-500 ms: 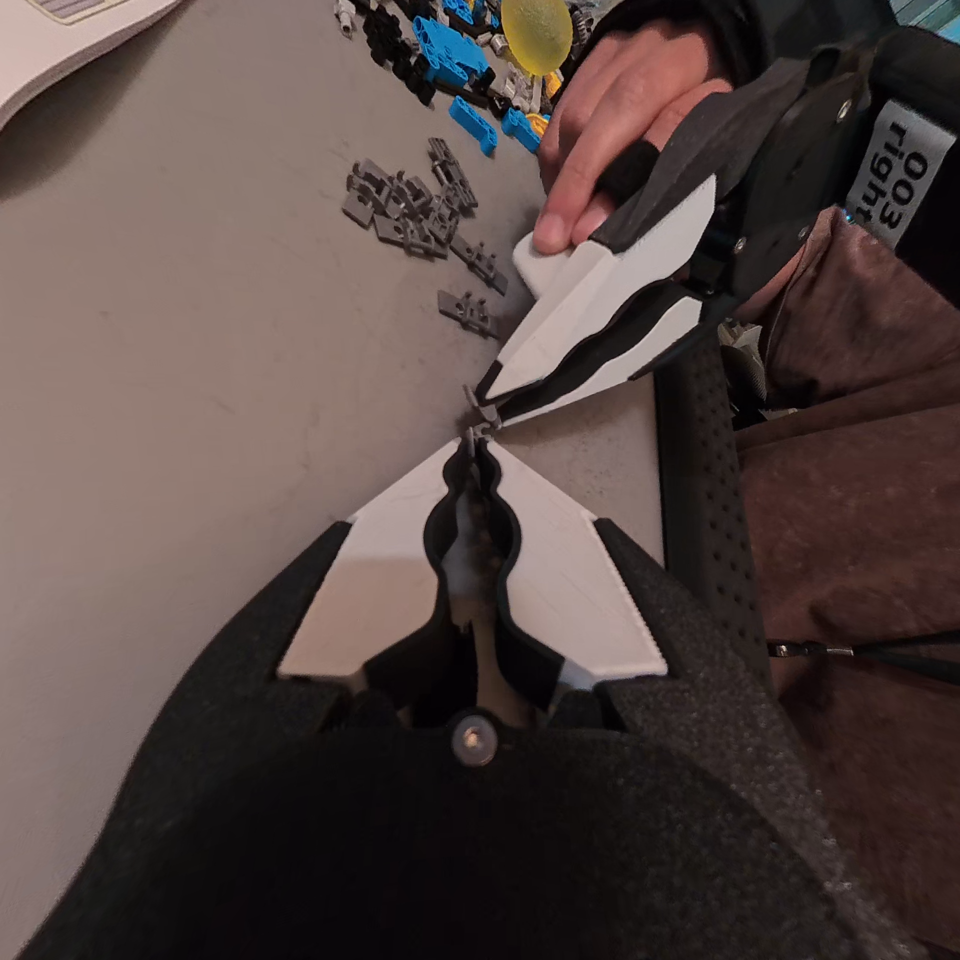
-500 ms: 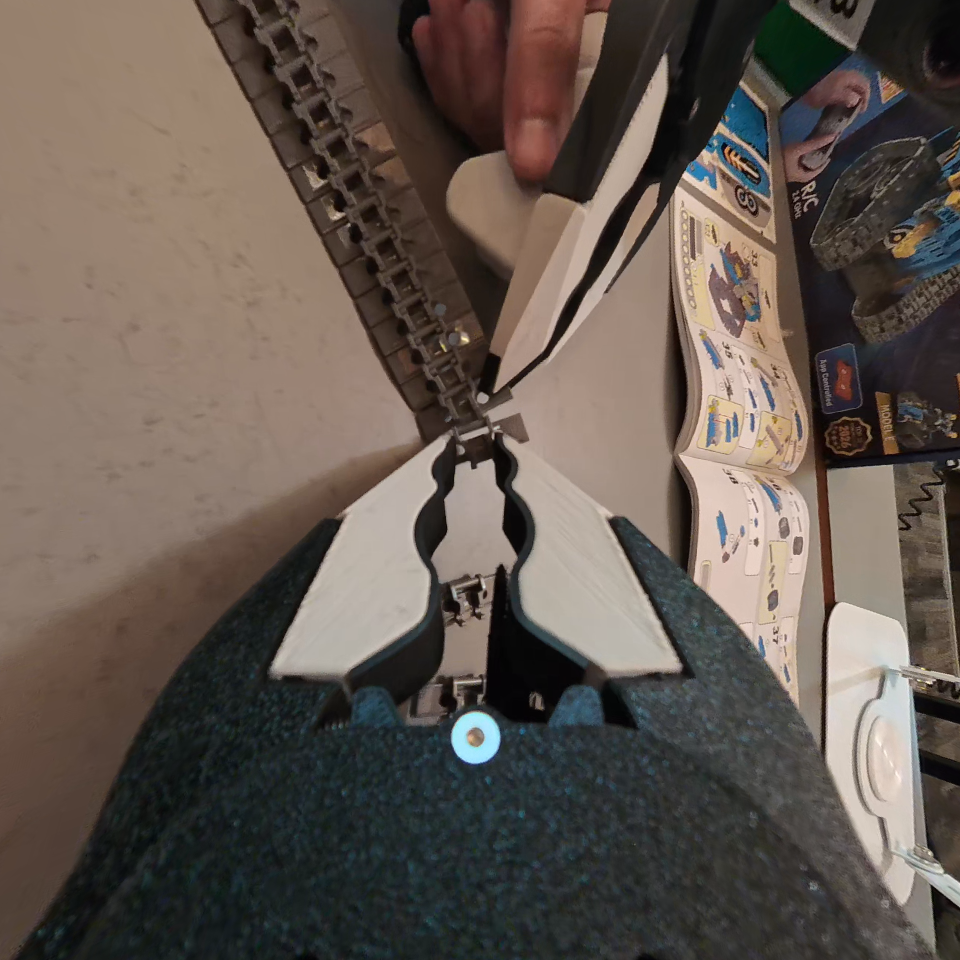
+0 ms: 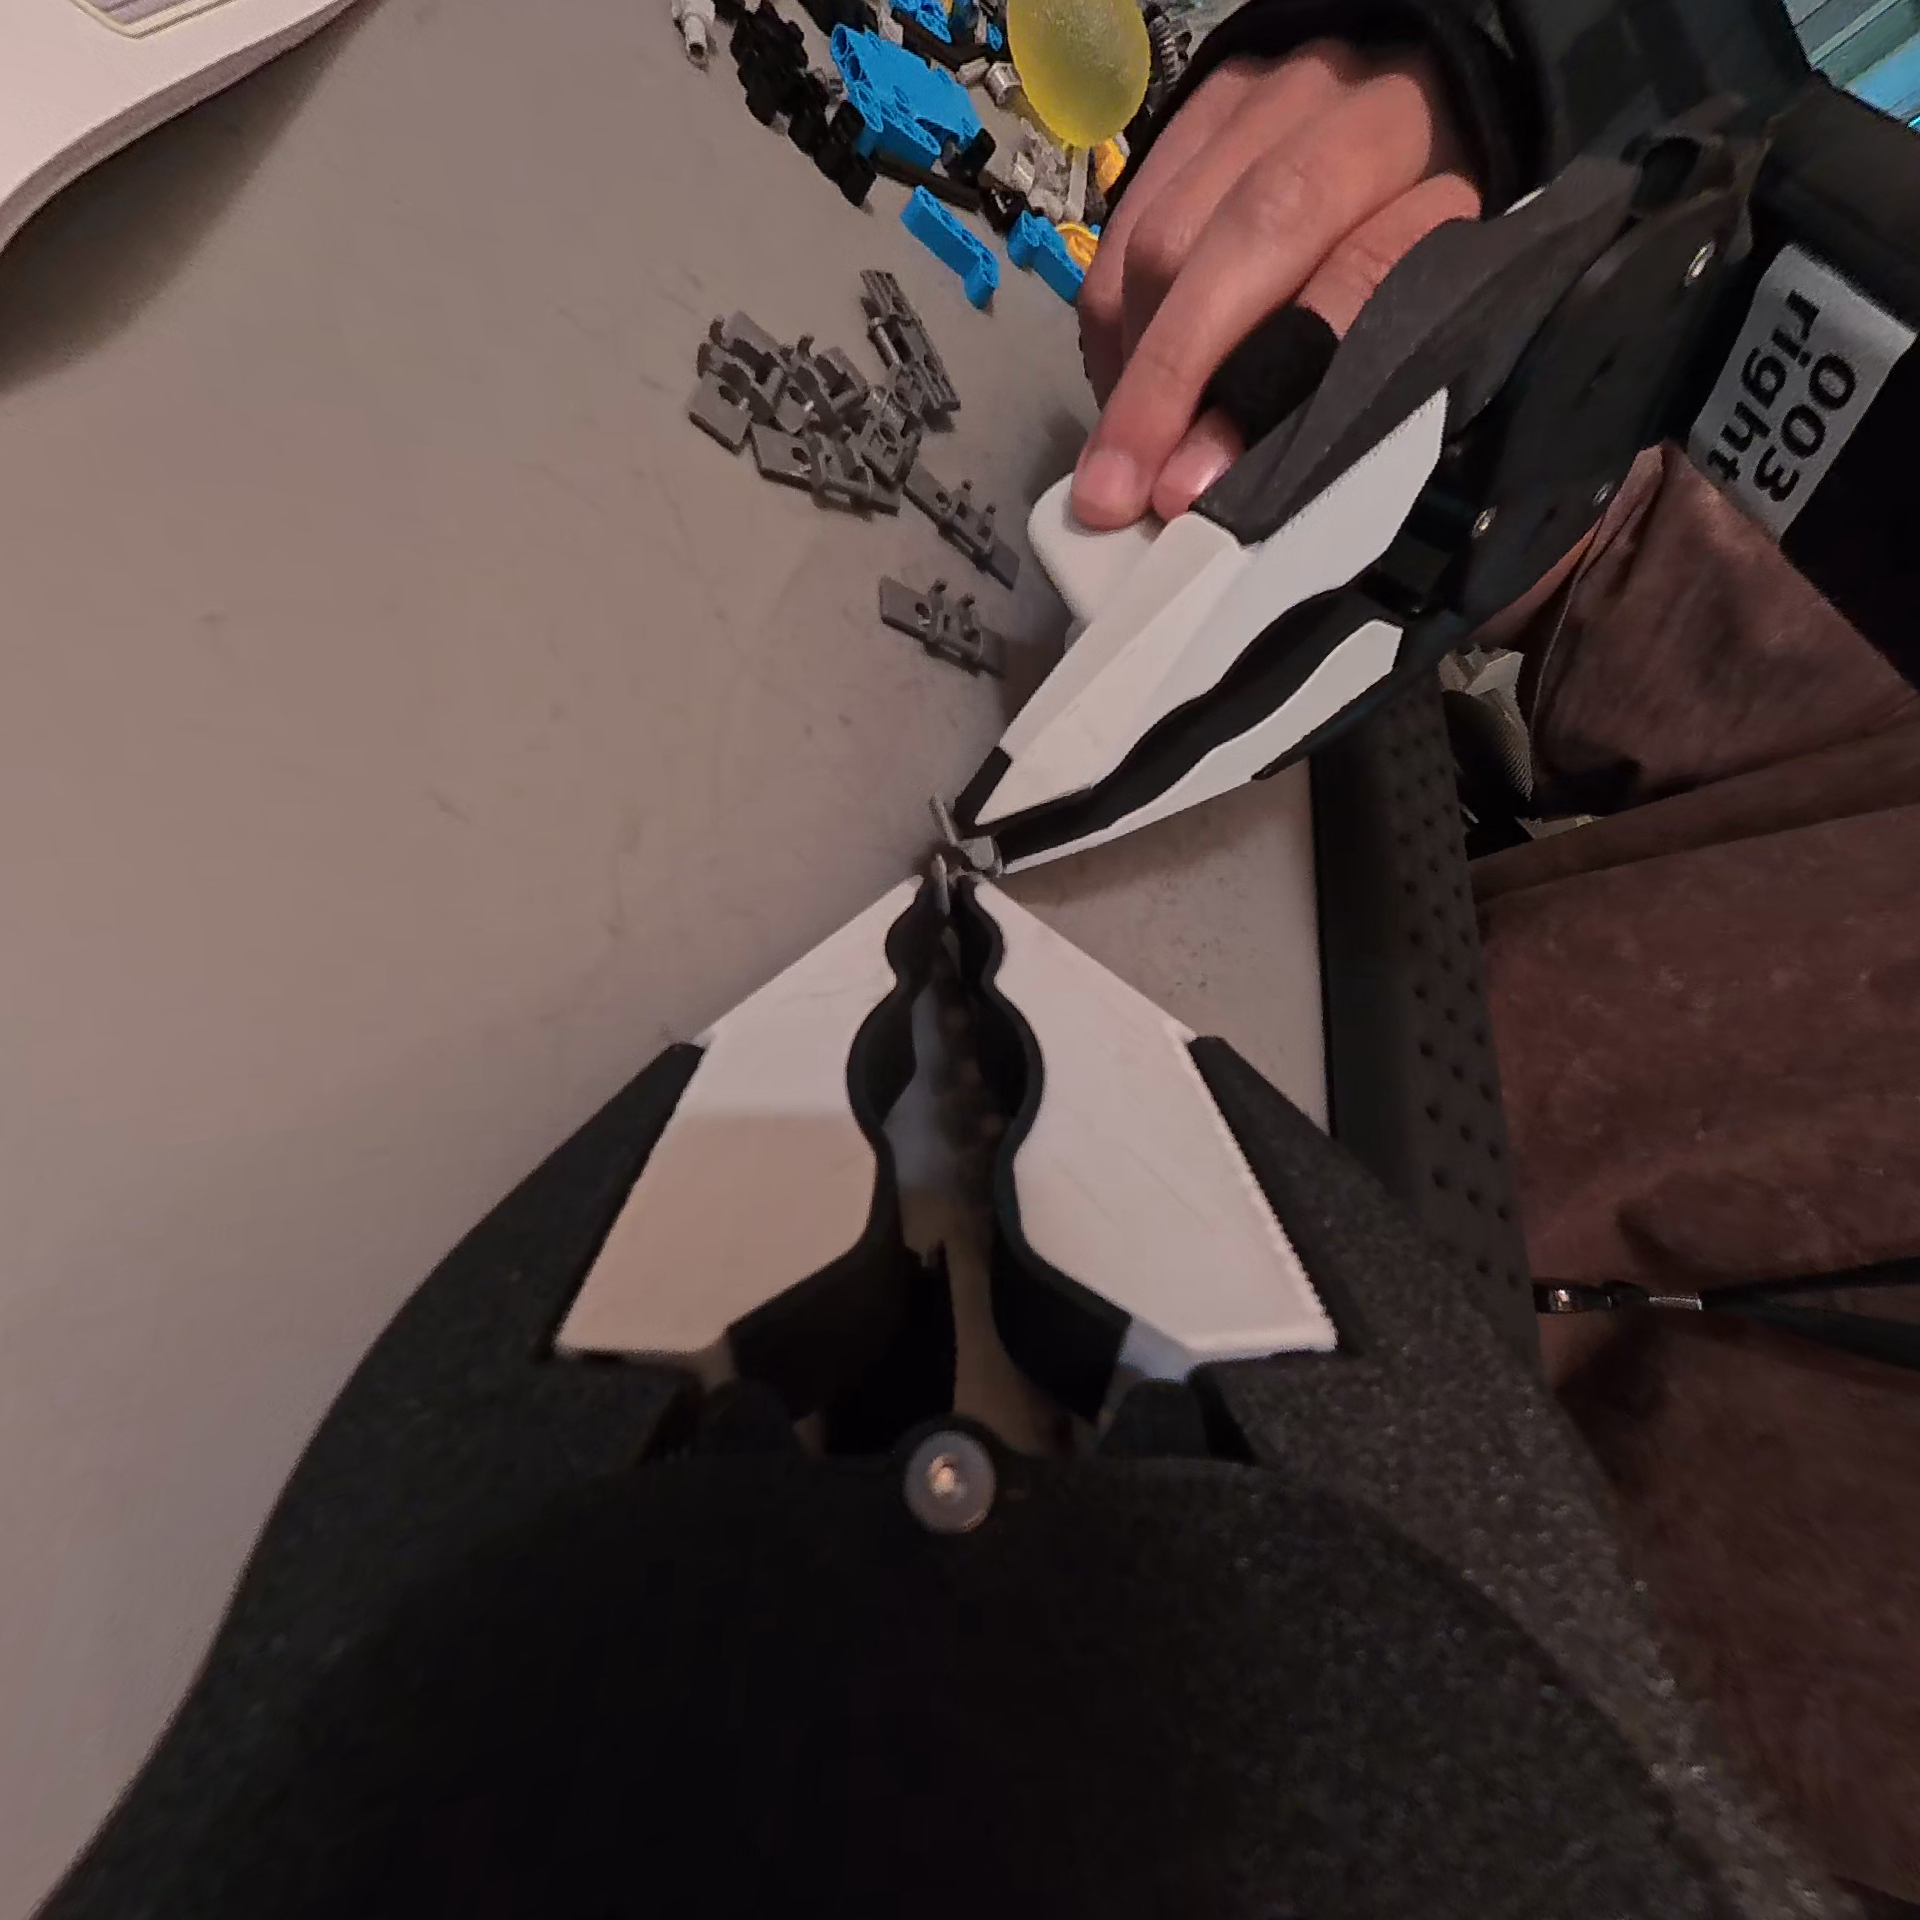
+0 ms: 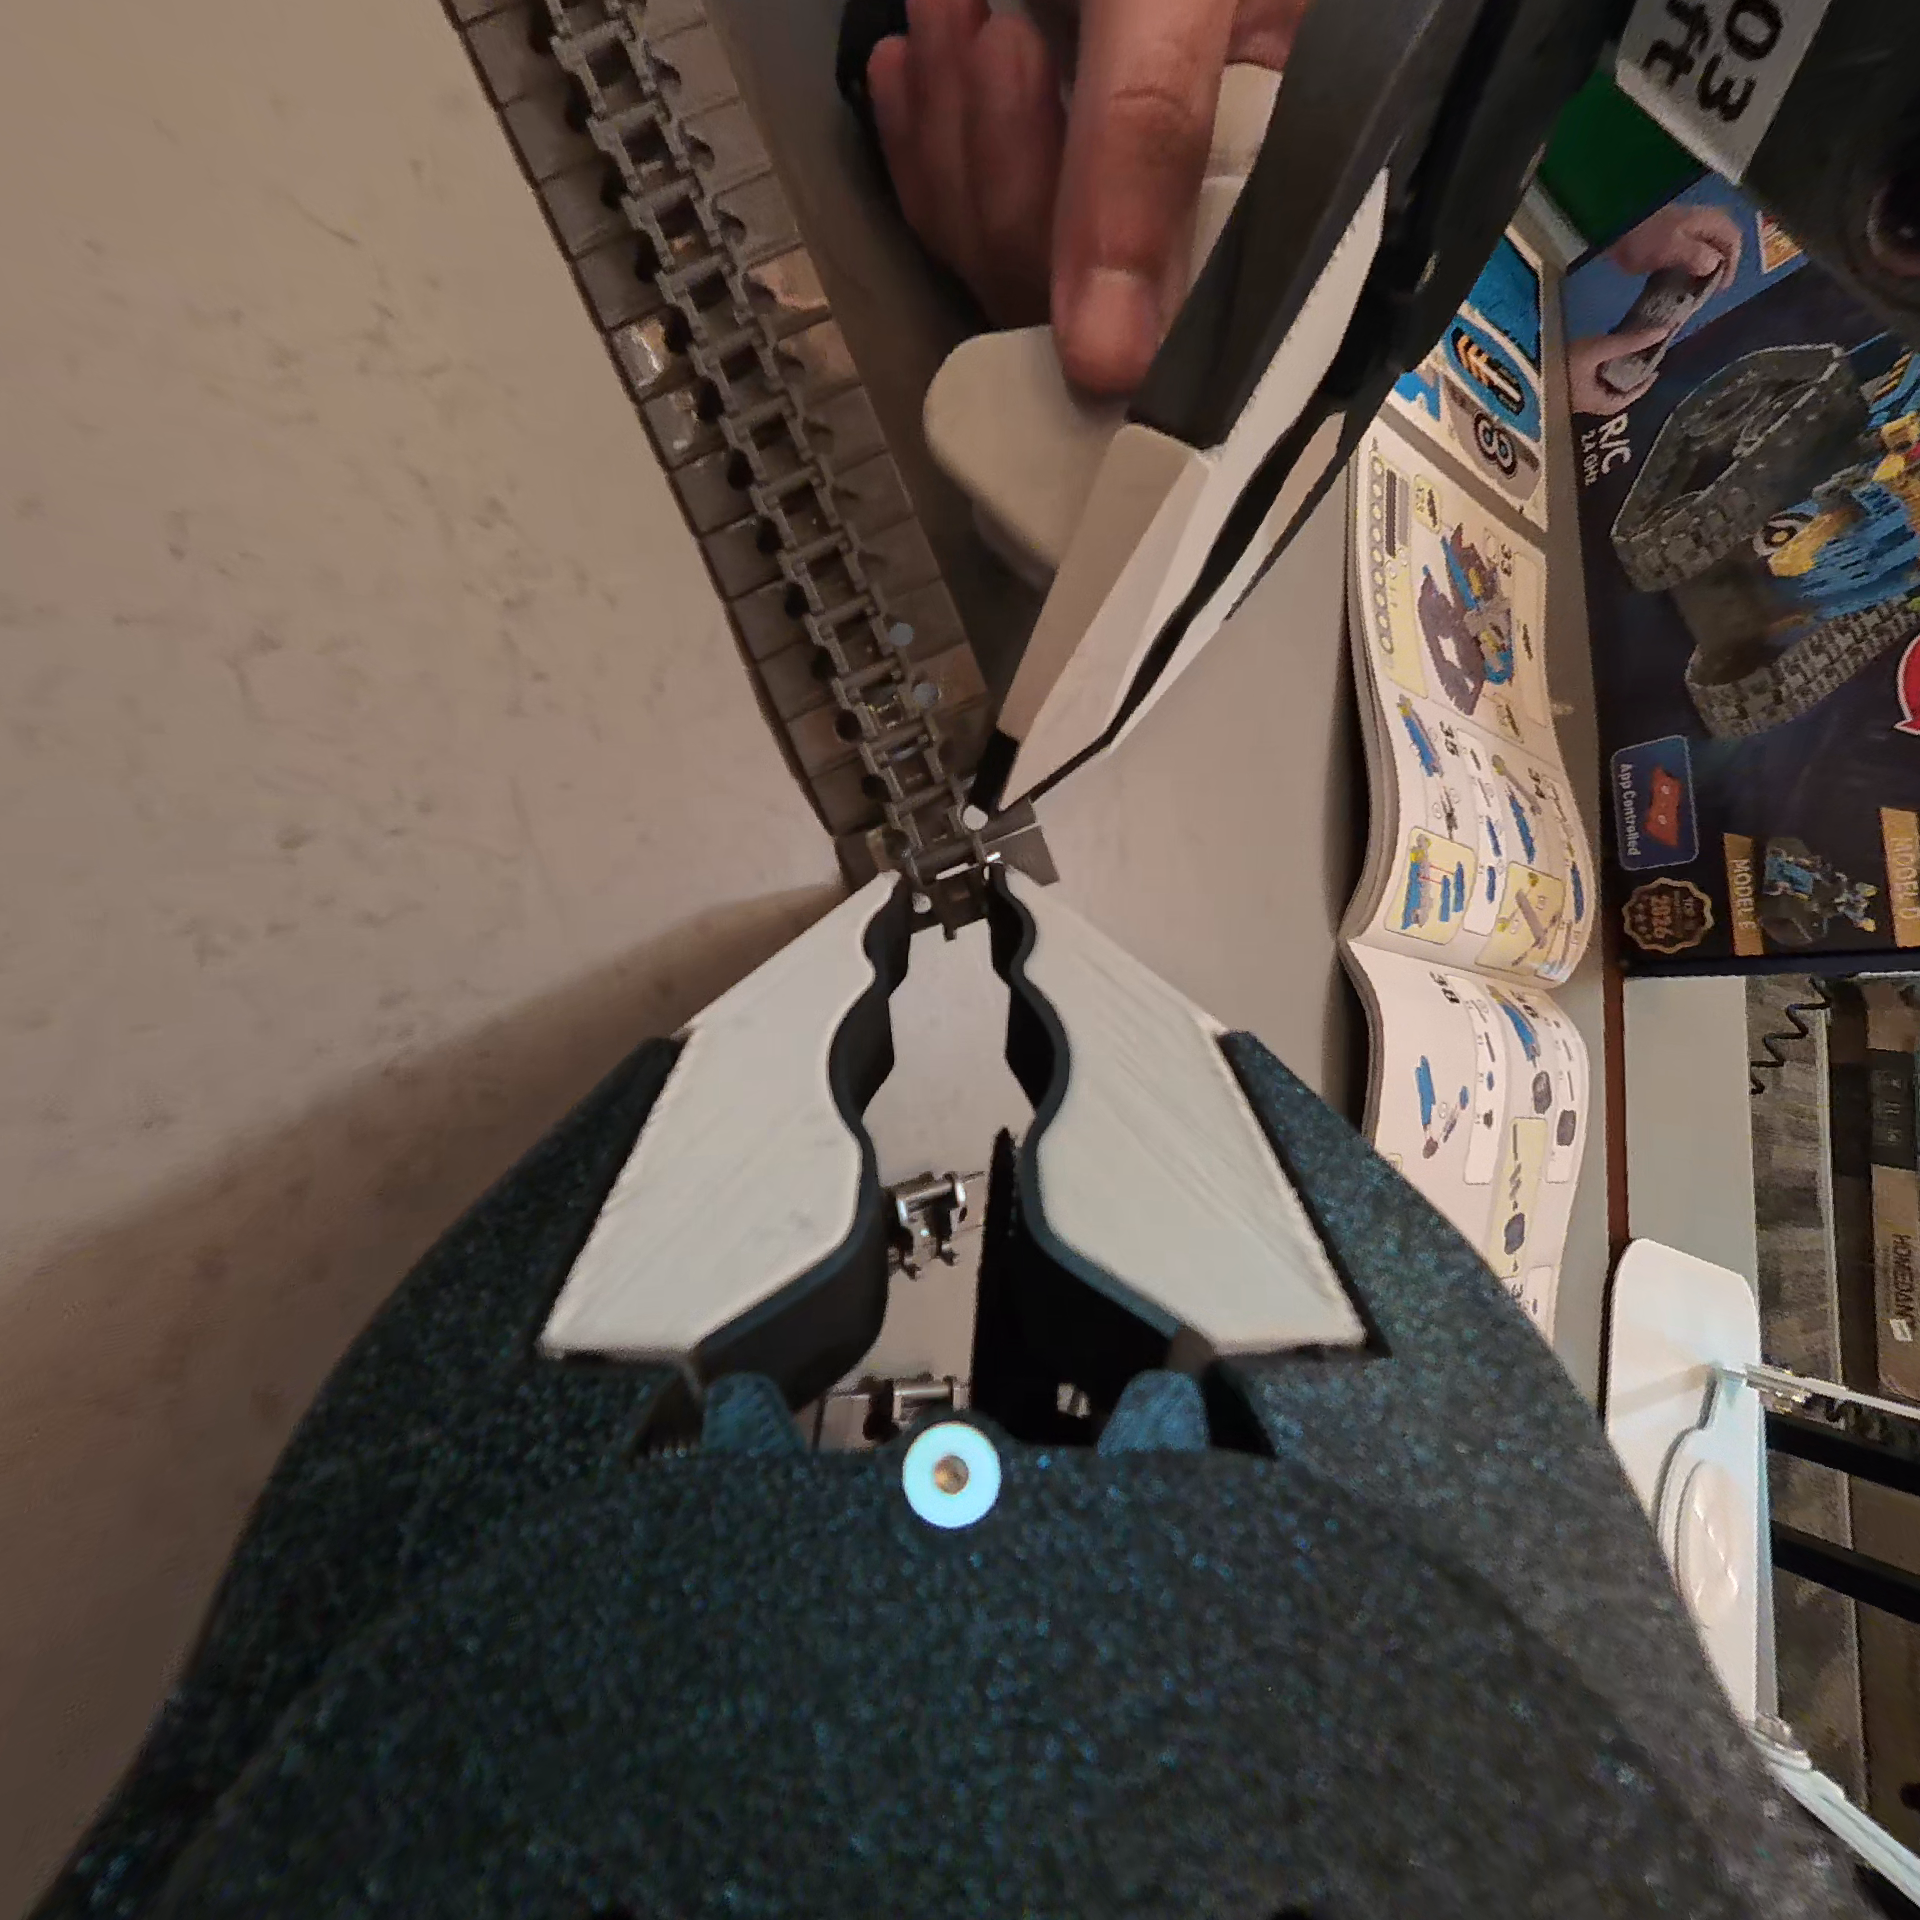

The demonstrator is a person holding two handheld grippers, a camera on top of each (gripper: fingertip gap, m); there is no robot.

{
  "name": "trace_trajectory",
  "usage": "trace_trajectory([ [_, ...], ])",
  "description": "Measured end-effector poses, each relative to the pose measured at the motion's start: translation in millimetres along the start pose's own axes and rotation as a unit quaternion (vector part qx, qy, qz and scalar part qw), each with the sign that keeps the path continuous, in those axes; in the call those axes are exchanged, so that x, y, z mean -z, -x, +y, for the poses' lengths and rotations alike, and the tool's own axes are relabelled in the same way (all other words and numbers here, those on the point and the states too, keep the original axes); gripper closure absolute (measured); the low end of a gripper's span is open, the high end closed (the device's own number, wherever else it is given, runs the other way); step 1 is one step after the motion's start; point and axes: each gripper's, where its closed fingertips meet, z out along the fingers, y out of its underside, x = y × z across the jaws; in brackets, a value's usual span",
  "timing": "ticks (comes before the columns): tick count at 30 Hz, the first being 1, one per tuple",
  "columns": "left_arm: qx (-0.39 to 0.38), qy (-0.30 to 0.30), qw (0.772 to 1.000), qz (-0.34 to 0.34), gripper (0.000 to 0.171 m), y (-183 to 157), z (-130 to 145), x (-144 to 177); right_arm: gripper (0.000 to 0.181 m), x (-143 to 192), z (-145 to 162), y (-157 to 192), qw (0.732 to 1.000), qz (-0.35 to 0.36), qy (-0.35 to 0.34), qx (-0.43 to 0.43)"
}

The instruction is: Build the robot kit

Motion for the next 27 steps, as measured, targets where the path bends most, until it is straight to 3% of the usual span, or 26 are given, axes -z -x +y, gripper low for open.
trace_trajectory([
  [5, 0.001, 0.0, 1.0, 0.0, 0.168, 0, 0, 0, 0.166, -1, -1, 0, 1.0, -0.006, -0.007, -0.009],
  [15, -0.002, -0.002, 1.0, 0.004, 0.169, -1, 0, 0, 0.155, 9, -6, -8, 0.986, -0.064, -0.075, -0.137],
  [18, -0.016, -0.005, 1.0, 0.009, 0.169, -5, 0, 1, 0.145, 10, -3, -12, 0.952, -0.129, -0.089, -0.262],
  [22, -0.026, -0.002, 1.0, 0.01, 0.169, -7, 1, 0, 0.158, 14, -16, -9, 0.845, -0.295, -0.135, -0.425],
  [23, -0.025, -0.002, 1.0, 0.009, 0.169, -7, 1, 0, 0.155, 13, -16, -10, 0.831, -0.309, -0.141, -0.44],
  [25, -0.024, -0.002, 1.0, 0.009, 0.169, -7, 1, 0, 0.146, 8, -12, -9, 0.826, -0.316, -0.131, -0.449],
  [27, -0.025, -0.002, 1.0, 0.009, 0.169, -7, 1, 0, 0.153, 3, -9, -3, 0.837, -0.314, -0.107, -0.434],
])
